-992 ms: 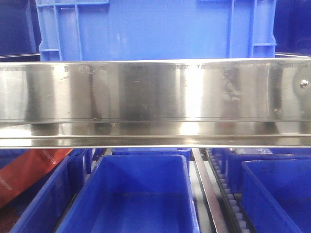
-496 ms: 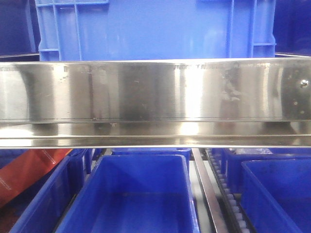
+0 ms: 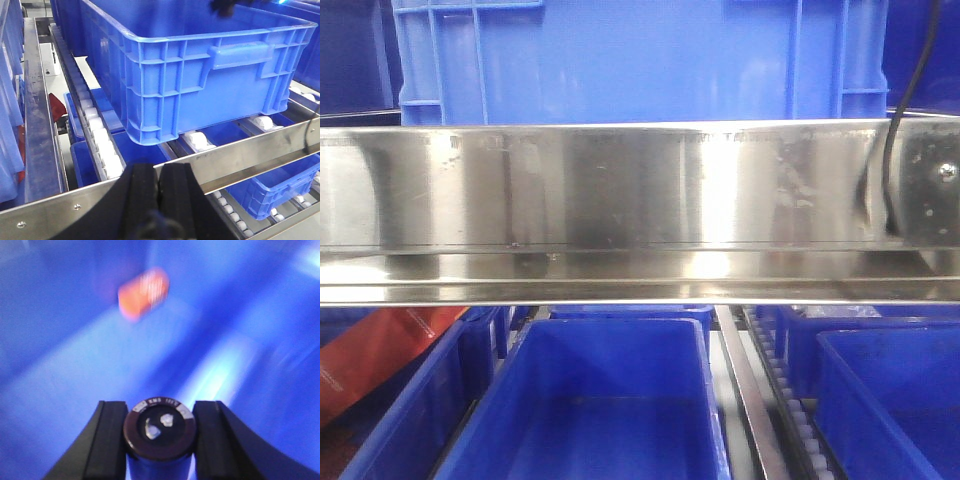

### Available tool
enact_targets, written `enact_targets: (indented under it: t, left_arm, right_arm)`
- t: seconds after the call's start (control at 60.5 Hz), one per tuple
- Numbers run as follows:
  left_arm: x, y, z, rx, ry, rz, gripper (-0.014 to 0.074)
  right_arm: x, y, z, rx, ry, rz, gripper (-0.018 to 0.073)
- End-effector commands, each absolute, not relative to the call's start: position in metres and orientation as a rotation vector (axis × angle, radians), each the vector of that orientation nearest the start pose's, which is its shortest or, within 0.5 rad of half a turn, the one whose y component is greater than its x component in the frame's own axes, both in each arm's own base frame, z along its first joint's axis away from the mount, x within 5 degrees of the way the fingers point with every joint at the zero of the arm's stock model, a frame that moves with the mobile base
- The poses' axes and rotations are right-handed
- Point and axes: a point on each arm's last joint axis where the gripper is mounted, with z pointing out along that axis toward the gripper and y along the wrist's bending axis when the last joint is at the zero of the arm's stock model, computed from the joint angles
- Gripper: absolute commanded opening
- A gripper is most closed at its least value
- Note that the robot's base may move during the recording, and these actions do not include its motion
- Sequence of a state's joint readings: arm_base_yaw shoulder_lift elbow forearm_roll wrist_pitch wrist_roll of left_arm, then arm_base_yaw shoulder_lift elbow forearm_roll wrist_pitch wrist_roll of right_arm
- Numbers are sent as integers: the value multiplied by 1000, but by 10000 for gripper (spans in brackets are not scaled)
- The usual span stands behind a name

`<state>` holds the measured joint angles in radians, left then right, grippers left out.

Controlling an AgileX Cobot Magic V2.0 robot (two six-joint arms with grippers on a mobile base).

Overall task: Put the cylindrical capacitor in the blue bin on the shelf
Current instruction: 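Lower the right gripper into the blue bin and release the capacitor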

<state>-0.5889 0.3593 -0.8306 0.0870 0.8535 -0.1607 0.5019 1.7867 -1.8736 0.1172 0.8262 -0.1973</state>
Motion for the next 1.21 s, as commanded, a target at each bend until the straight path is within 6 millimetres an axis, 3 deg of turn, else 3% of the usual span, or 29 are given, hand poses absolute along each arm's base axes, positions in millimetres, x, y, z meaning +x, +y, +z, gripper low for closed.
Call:
enact_targets:
  t: [0.0, 0.083, 0.281, 0.38, 0.479, 0.562, 0.727, 0.794, 0.909, 1.058, 1.19]
  left_arm:
    - [33, -15, 383, 403, 1833, -430, -111]
    - [33, -15, 383, 403, 1833, -430, -111]
    - [33, -15, 383, 403, 1833, -430, -111]
    - [33, -15, 383, 403, 1833, -430, -111]
    - [33, -15, 383, 403, 1833, -430, -111]
    - [33, -15, 383, 403, 1833, -430, -111]
    - [33, -15, 383, 403, 1833, -427, -111]
    - [34, -14, 383, 404, 1831, -415, -111]
    - [34, -14, 384, 405, 1827, -397, -111]
    - [35, -13, 384, 405, 1823, -385, -111]
    - [35, -13, 384, 404, 1816, -387, -111]
  right_arm:
    - [365, 209, 396, -729, 2108, 302, -160]
    - [369, 211, 388, -734, 2134, 305, -86]
    - [367, 212, 390, -731, 2145, 333, 459]
    - [364, 211, 394, -728, 2137, 336, 564]
    - [360, 209, 401, -721, 2122, 349, 529]
    - [352, 205, 415, -714, 2092, 353, 448]
    - [326, 191, 446, -708, 2042, 365, 160]
    - [309, 183, 463, -710, 2024, 374, 21]
    - [278, 167, 485, -711, 1998, 379, -132]
    - [241, 145, 501, -675, 1906, 380, -158]
    - [212, 126, 494, -636, 1835, 368, -158]
